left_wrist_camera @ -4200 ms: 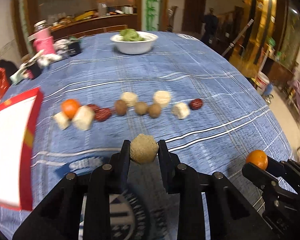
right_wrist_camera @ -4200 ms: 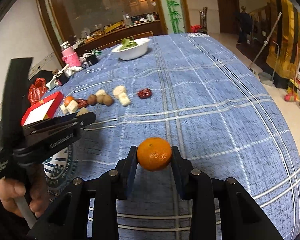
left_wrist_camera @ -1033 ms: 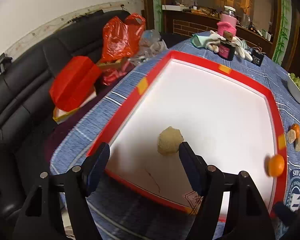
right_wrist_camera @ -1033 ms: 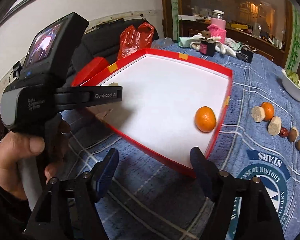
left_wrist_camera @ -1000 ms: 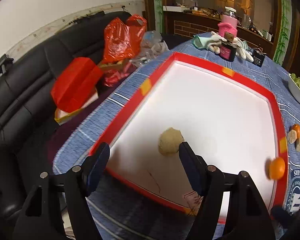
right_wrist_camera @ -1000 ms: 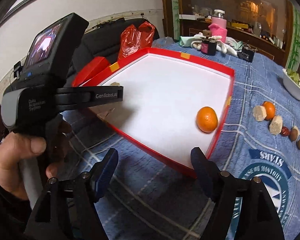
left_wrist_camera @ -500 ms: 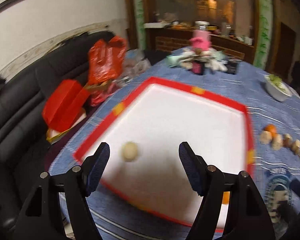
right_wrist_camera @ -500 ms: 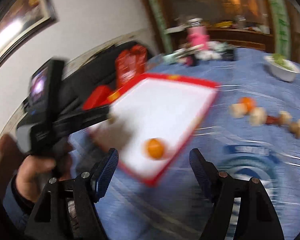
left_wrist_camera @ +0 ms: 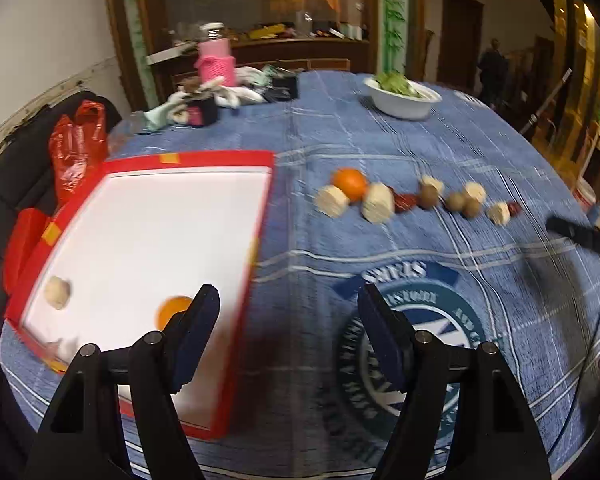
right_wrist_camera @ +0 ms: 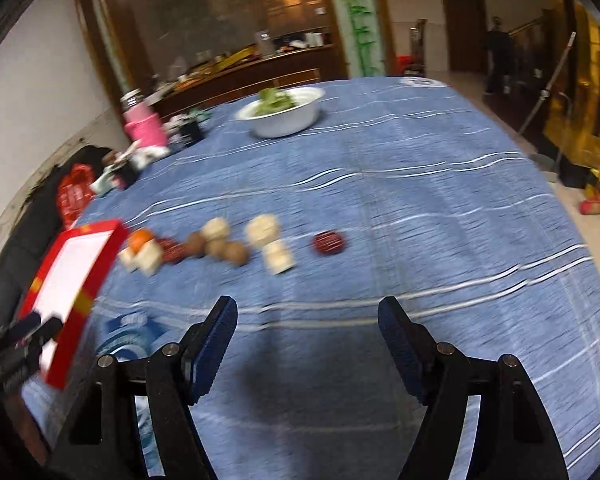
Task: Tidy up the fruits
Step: 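Move both tools back toward the row of foods on the tablecloth, then grasp a red date with the right tool while the left tool grasps a white yam chunk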
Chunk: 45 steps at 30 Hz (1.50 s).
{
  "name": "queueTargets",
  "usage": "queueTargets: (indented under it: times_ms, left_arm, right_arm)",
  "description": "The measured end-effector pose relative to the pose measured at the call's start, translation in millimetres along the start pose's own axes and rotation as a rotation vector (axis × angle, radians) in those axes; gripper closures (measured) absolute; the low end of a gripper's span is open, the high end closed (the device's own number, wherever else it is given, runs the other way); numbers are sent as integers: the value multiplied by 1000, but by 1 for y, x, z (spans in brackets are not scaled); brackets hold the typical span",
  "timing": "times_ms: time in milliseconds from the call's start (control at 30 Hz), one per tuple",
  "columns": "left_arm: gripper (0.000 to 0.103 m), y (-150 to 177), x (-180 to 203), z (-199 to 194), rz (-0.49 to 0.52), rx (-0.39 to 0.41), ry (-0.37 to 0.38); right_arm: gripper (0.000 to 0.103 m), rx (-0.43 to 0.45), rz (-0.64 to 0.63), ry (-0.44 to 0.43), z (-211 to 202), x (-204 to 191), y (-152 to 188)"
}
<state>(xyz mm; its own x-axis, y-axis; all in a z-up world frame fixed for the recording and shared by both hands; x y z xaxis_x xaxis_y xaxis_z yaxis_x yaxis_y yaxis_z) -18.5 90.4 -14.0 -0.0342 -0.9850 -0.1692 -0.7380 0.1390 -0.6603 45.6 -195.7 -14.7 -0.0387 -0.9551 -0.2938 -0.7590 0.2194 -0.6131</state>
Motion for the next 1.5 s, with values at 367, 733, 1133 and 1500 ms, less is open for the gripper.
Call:
queueTargets:
  times_ms: [367, 733, 1133, 1500]
  left_arm:
    - [31, 0, 12, 7, 14, -30, -9]
    - [32, -42, 68, 25, 113, -9, 57]
    - [32, -91, 168, 59, 177, -46, 223]
    - [97, -108, 187, 68, 178, -29, 204]
  right_arm:
    - [51, -77, -36, 84, 67, 0, -38]
    - [74, -92, -30, 32, 76, 4, -36]
    - [74, 17, 161, -69, 54, 40, -61]
    - [74, 37, 209, -123, 46, 47, -67]
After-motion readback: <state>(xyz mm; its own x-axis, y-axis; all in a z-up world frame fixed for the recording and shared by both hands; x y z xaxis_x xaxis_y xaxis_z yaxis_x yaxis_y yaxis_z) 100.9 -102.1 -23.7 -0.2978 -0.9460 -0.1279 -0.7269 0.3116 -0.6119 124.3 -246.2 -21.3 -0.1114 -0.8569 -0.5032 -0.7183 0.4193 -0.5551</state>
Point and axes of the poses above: each gripper's, at about its wrist camera, not at the fingertips, and z roughly the way its jaws point, x to its right, y to its underside, the point moved 3 cm from there along z, roughly the way its jaws point, and after that the axes turned 10 degrees about z, right-handed, at the moved point
